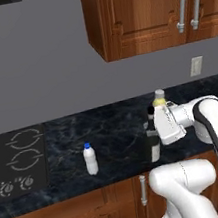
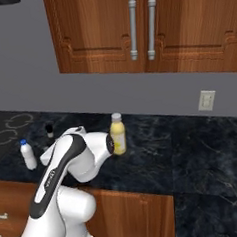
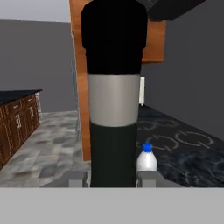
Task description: Place the drinks on the dining counter in a tight cluster.
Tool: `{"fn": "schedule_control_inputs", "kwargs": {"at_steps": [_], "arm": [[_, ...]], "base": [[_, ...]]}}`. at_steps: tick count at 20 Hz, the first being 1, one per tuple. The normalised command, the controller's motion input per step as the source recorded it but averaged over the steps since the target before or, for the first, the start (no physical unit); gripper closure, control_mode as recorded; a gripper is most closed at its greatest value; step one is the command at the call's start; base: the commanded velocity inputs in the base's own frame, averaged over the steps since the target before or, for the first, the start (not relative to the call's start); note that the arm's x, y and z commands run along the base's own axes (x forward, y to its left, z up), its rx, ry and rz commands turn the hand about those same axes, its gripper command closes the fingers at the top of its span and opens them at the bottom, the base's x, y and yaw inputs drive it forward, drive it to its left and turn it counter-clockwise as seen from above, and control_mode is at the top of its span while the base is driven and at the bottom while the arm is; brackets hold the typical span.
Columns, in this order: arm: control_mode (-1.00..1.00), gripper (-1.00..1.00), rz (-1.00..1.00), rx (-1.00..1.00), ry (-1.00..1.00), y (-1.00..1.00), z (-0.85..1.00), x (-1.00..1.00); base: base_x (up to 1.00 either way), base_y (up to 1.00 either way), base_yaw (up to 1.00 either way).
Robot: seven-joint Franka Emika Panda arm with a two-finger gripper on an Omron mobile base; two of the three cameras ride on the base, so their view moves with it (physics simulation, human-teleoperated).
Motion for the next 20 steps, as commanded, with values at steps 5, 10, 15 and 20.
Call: {"fn": "schedule_control_inputs", "kwargs": {"at_steps": [5, 10, 15, 20], "arm": [[1.0, 1.0, 0.0, 0.0, 0.0, 0.0, 0.0, 0.0], [1.0, 1.0, 0.0, 0.0, 0.0, 0.0, 0.0, 0.0], [1.0, 1.0, 0.0, 0.0, 0.0, 0.0, 0.0, 0.0], [1.0, 1.0, 0.0, 0.0, 0.0, 0.0, 0.0, 0.0]], "base": [[-0.31, 0.17, 0.06], [-0.3, 0.34, 0.42], [-0.4, 0.27, 0.64], [-0.14, 0.31, 0.89]]}}
